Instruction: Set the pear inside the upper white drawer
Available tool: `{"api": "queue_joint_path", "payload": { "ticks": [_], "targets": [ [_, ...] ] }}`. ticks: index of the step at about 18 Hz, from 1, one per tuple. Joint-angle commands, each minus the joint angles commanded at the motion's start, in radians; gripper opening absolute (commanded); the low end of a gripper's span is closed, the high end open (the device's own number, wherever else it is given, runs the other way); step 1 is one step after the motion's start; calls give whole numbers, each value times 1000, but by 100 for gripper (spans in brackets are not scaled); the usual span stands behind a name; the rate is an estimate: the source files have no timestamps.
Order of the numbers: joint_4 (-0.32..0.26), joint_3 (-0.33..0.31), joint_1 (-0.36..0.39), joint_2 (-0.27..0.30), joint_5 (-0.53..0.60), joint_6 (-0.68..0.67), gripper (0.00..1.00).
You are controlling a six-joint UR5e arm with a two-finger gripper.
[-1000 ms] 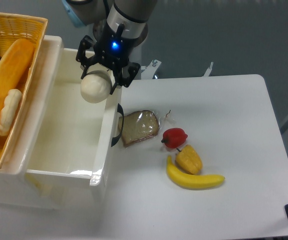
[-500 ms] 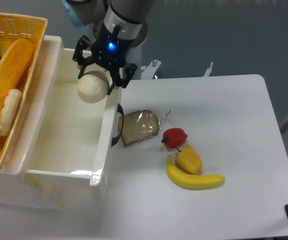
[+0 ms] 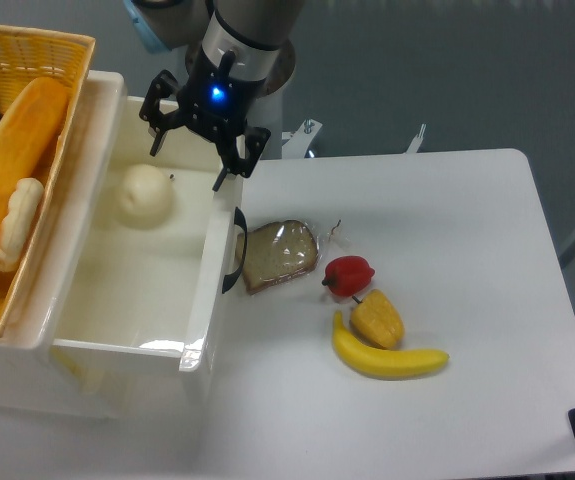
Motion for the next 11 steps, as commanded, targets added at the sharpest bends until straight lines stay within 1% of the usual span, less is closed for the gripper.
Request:
{"api": "queue_joint_path", "payload": {
  "ticks": [1,3,4,5,9,11],
  "targets": [
    [3,3,6,-3,0,2,91],
    [26,14,50,-12,21,14,93],
    [38,15,67,-26,31,27,98],
    [48,17,78,-31,43,47,100],
    [61,17,121,-41,153,176,100],
    [64,17,149,-63,179,187,100]
  ]
}}
